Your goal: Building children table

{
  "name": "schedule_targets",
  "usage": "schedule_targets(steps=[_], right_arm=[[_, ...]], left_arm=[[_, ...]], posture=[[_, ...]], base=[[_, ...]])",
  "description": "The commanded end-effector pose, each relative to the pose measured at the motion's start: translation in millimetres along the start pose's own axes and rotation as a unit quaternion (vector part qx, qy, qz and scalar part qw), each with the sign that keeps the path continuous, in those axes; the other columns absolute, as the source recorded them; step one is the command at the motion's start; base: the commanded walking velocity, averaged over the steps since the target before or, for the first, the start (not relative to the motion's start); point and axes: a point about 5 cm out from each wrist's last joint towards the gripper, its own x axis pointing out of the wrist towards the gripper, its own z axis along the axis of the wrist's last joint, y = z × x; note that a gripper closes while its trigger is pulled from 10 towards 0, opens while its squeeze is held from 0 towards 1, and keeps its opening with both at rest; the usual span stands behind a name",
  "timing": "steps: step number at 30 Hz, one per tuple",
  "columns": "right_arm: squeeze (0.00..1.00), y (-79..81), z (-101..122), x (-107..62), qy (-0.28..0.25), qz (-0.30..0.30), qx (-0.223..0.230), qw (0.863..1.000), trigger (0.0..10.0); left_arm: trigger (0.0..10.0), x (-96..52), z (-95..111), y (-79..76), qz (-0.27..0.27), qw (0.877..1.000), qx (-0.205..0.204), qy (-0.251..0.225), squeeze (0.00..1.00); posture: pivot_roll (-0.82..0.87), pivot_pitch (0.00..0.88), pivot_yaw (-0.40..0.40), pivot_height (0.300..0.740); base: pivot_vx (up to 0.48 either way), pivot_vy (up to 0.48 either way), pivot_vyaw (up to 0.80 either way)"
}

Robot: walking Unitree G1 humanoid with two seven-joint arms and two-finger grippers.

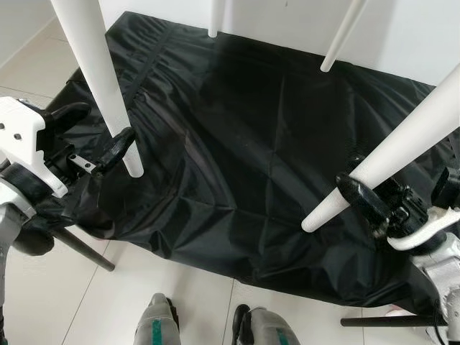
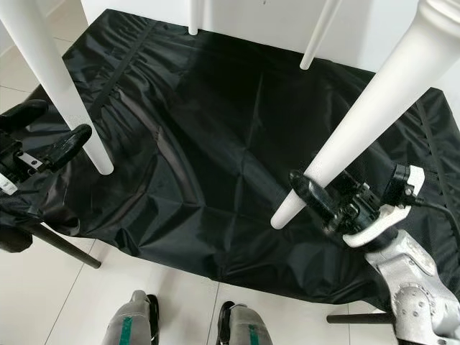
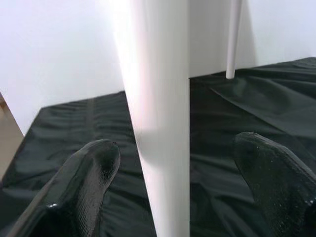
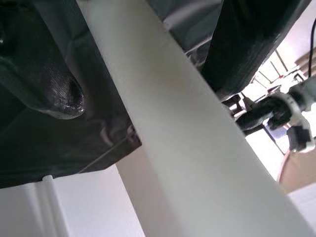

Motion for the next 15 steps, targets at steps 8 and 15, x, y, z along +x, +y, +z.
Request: schedule_targets(steps=[8,15], right_arm=[[0.0,3.3,3.9,-0.1,0.009,0.021,-0.005,1.0,10.0],[0.0,1.6,5.1,0.3,0.013,0.027,-0.01,1.0,10.0]], left_arm=[[10.0,6.8,-0.8,-3.7,-0.002,1.0,-0.005,-0.007,0.0],[10.0,9.3,-1.5,-5.7,-0.01,1.0,-0.013,-0.009,0.0]], posture=[[0.06,0.138,-0.06,0.74],[0.06,0.136,-0.061,0.74]], base=[[0.0,0.0,0.0],[0.0,0.0,0.0]])
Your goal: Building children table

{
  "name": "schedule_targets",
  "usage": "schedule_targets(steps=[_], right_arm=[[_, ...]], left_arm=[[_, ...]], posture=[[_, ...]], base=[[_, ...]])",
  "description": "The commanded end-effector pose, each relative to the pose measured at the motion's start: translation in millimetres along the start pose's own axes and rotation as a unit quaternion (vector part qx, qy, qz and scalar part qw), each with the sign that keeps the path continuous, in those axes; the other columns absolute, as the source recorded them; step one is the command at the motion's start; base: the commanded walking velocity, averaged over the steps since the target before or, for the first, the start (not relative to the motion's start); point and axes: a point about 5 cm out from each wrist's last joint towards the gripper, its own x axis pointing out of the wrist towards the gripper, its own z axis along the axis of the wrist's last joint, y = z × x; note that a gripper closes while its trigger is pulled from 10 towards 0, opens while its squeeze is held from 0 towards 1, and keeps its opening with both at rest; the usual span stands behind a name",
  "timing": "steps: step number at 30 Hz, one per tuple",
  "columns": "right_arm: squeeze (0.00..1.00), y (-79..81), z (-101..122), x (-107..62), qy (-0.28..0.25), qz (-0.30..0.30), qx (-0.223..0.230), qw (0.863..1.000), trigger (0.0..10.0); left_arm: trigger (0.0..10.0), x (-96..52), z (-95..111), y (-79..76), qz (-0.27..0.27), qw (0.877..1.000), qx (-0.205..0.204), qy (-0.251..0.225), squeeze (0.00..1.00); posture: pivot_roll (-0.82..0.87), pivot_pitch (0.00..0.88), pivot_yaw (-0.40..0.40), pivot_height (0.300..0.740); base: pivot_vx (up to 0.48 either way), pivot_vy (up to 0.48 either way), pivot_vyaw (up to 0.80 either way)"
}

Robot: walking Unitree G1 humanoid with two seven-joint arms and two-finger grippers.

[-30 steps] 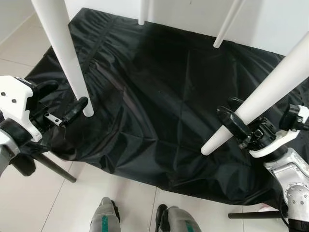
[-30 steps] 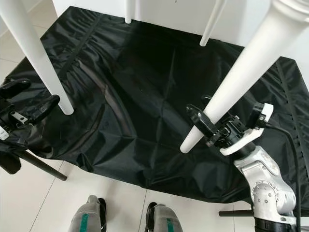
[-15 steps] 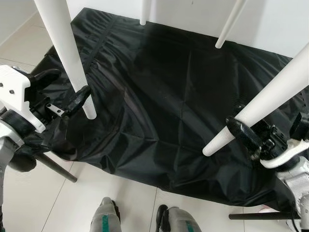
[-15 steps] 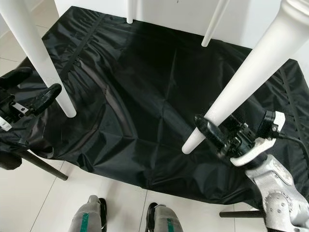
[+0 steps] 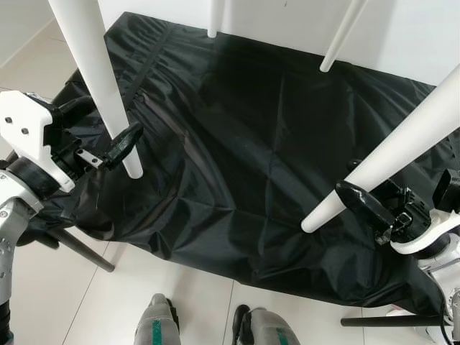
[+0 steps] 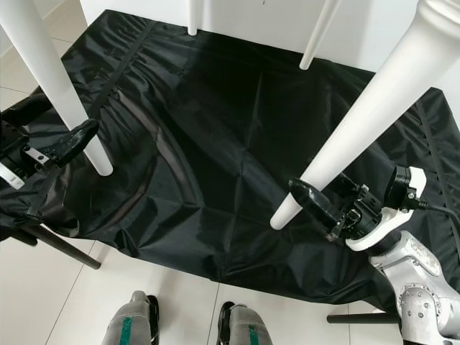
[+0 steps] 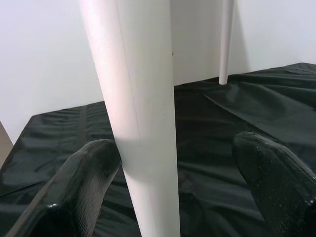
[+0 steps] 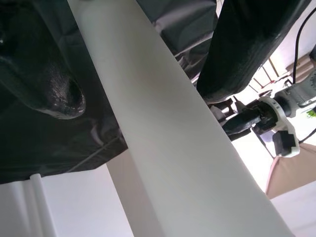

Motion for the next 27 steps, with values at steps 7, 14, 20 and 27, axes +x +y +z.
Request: schedule_targets(steps=[7,14,20,27], right_arm=[[0.0,-0.4,2.8,-1.4,0.009,0.008,-0.008,1.0,10.0],[0.0,-1.2,3.3,-0.9,0.007,0.008,-0.008,1.0,10.0],[0.0,-1.7,4.4,-0.9,0.007,0.008,-0.011,1.0,10.0],[0.0,-1.4,4.3,-2.4,0.007,0.005,-0.013,1.0,10.0]], left_arm=[[10.0,3.3,-2.2,-2.2,0.002,1.0,-0.014,0.0,0.0],[10.0,4.0,-2.6,-2.5,0.0,1.0,-0.016,0.0,0.0],[10.0,4.7,-3.0,-2.9,-0.002,1.0,-0.017,-0.001,0.0],[10.0,5.6,-3.9,-4.0,-0.005,1.0,-0.02,0.0,0.0]], posture=[[0.06,0.137,-0.064,0.74],[0.06,0.136,-0.063,0.74],[0.06,0.135,-0.062,0.74],[0.06,0.134,-0.061,0.74]], base=[[0.0,0.0,0.0],[0.0,0.0,0.0],[-0.262,0.0,0.0],[-0.308,0.0,0.0]])
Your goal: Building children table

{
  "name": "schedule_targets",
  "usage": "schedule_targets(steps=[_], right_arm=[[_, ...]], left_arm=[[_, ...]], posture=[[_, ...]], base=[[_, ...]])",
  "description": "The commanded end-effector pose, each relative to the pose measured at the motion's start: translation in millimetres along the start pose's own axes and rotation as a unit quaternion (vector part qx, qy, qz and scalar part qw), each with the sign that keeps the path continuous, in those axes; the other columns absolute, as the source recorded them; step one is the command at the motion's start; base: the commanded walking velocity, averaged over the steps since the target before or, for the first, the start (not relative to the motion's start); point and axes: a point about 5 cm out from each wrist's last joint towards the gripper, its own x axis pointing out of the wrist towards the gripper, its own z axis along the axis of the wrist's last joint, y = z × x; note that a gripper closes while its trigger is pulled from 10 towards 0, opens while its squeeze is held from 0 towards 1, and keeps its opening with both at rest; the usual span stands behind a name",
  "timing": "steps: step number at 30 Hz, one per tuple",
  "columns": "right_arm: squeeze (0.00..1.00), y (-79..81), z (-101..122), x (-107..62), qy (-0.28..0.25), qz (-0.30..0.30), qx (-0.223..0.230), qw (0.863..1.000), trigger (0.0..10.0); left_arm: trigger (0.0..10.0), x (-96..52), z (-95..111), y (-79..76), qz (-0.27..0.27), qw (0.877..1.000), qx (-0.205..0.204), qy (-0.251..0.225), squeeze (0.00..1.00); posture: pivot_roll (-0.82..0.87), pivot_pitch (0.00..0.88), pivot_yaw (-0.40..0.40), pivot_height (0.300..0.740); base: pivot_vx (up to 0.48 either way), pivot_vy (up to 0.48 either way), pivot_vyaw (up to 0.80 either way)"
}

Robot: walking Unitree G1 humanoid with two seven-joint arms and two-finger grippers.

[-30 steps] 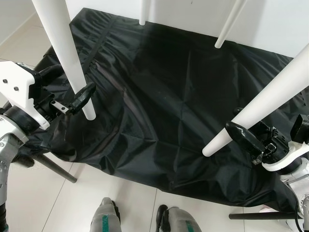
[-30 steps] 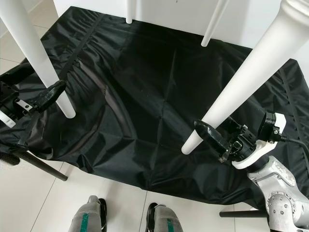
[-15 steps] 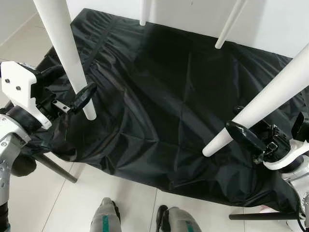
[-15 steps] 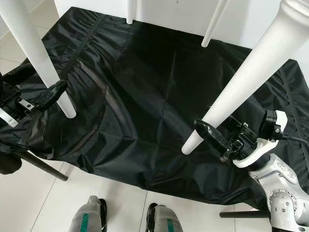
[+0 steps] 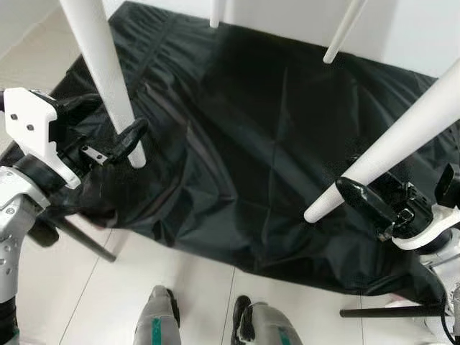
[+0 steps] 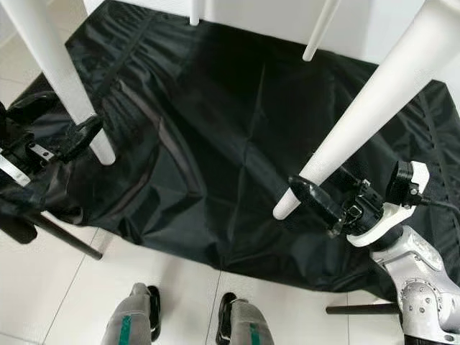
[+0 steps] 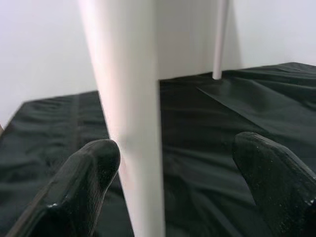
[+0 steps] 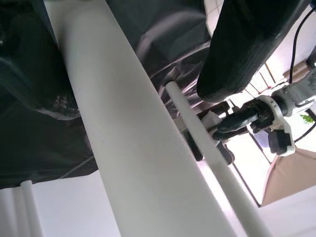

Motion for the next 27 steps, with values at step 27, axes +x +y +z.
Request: schedule_targets(steps=[27], right_arm=[[0.0,1.7,-1.1,-5.9,0.008,-0.005,-0.011,1.0,10.0]], left_arm=[[10.0,-1.2,-0.7,-2.9,-0.004,1.0,-0.001,0.001,0.0]], posture=[[0.06,0.121,-0.05,0.74]], base=[[-0.206,0.0,0.0]])
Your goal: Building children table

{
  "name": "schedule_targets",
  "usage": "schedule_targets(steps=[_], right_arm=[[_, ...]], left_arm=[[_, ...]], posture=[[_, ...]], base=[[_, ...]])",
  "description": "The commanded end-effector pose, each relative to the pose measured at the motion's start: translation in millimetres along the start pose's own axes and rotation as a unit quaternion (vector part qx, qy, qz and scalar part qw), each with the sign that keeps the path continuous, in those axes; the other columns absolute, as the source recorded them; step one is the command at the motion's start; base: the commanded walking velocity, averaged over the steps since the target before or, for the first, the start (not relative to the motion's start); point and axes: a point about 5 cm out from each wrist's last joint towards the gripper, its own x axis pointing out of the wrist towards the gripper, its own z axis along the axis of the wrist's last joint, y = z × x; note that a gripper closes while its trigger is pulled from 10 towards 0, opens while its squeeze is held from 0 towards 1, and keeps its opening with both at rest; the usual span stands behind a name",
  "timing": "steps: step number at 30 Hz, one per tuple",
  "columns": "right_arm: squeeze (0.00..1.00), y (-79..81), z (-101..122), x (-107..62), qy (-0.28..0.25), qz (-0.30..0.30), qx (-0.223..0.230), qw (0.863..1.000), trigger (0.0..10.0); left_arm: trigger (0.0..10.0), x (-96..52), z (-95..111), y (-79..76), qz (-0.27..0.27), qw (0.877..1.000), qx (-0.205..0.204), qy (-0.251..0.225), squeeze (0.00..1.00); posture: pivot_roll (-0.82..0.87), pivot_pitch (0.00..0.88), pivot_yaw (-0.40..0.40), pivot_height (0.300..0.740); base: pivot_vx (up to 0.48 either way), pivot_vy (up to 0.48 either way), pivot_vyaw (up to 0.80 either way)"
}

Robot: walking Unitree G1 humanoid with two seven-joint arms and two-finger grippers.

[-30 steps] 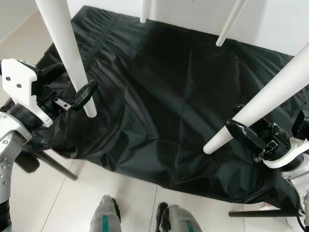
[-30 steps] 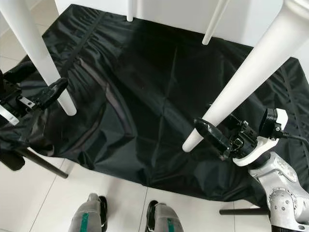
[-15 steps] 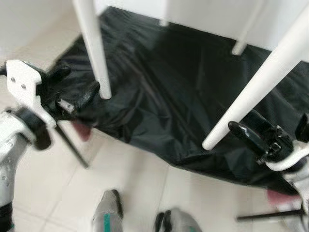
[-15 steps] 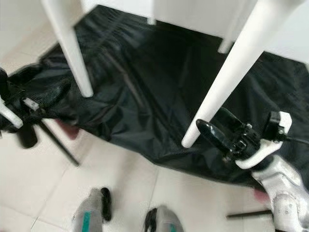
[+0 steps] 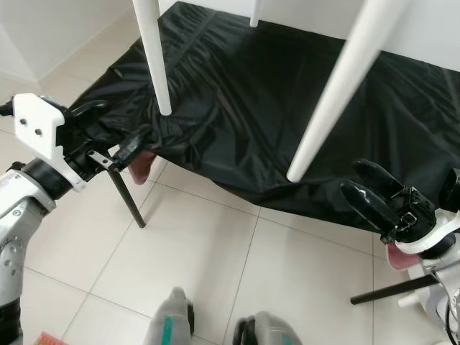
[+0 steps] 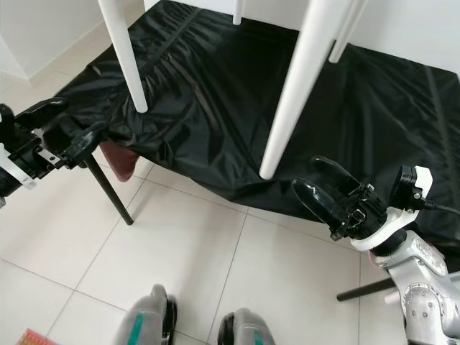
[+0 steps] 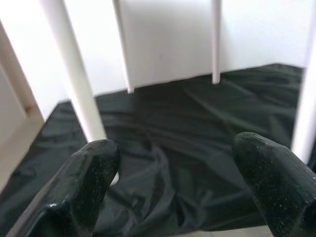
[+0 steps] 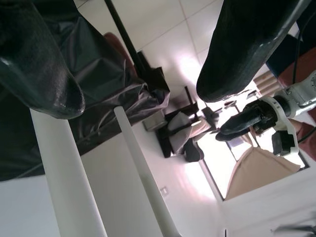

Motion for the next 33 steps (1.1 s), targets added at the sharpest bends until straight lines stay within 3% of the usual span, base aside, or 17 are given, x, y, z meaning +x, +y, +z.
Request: schedule_targets(steps=[1,16,17,23,28,33], right_arm=[[0.0,1.2,1.7,0.2,0.003,0.004,-0.012,1.0,10.0],[0.0,-1.6,-6.8,2.7,0.012,0.004,-0.011,1.0,10.0],[0.0,-2.4,-9.4,6.4,0.012,0.001,-0.006,1.0,10.0],[0.0,-2.0,-14.8,10.4,0.017,0.002,0.003,1.0,10.0],[0.0,-2.9,-17.4,12.0,0.014,0.0,0.01,1.0,10.0],[0.0,-2.2,-19.4,11.6,0.013,-0.001,0.012,1.0,10.0]], left_arm=[[10.0,-1.0,1.5,-0.7,-0.004,1.0,0.004,0.0,0.0],[10.0,-0.7,-3.4,-3.9,-0.016,1.0,0.0,0.006,0.0],[10.0,1.1,-4.9,-2.7,-0.014,1.0,-0.003,0.008,0.0],[10.0,1.3,-9.5,-3.0,-0.015,1.0,-0.003,0.019,0.0],[10.0,-12.9,-15.0,10.1,0.018,0.999,-0.018,0.03,0.0],[10.0,-17.8,-18.9,7.2,0.018,0.999,-0.017,0.04,0.0]], posture=[[0.06,0.12,-0.049,0.74],[0.06,0.086,-0.054,0.74],[0.07,0.131,-0.062,0.74],[0.07,0.158,-0.064,0.74],[0.07,0.155,-0.051,0.74],[0.08,0.149,-0.054,0.74]], base=[[0.0,0.0,0.0],[0.0,0.0,0.0],[0.0,0.0,0.0],[0.0,0.0,0.0],[0.0,0.0,0.0],[0.0,0.0,0.0]])
